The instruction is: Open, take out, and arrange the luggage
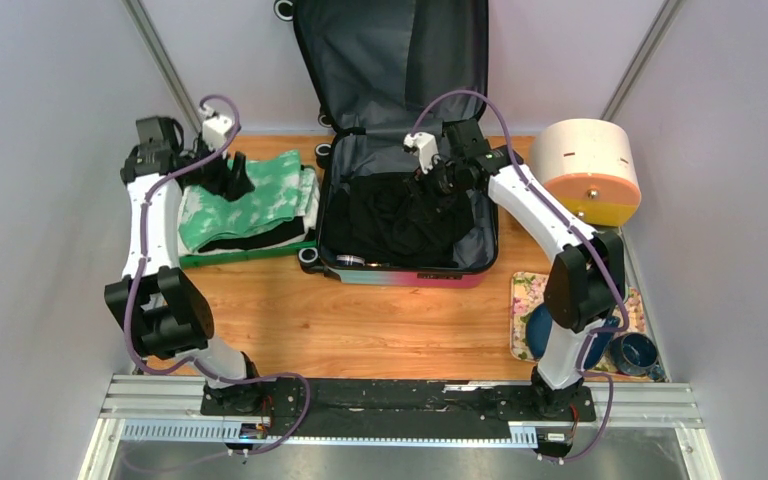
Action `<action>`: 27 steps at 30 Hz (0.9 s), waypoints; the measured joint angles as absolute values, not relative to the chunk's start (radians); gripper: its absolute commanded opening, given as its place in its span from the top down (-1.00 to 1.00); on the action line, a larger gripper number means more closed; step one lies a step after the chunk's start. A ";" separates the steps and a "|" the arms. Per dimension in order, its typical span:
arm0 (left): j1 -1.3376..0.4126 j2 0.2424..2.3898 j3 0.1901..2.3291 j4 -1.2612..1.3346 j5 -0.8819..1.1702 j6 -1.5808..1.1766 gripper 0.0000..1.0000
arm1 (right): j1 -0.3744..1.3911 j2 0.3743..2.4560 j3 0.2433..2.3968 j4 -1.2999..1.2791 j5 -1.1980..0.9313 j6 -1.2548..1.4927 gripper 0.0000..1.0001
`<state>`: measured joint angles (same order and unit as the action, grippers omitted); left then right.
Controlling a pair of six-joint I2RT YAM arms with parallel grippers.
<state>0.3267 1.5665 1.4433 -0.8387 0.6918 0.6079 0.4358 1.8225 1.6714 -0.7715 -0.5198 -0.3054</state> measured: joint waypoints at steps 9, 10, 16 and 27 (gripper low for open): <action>0.072 1.573 1.567 -0.814 0.728 0.580 -0.43 | 0.414 1.822 1.667 -0.920 -0.450 -0.407 -0.24; 0.046 1.575 1.537 -0.804 0.727 0.577 -0.42 | 0.413 1.823 1.664 -0.926 -0.448 -0.412 -0.25; -0.127 1.635 1.428 -0.739 0.725 0.539 -0.41 | 0.413 1.886 1.665 -0.938 -0.444 -0.412 -0.28; -0.181 1.676 1.415 -0.600 0.725 0.417 -0.38 | 0.414 2.040 1.753 -0.928 -0.394 -0.402 1.00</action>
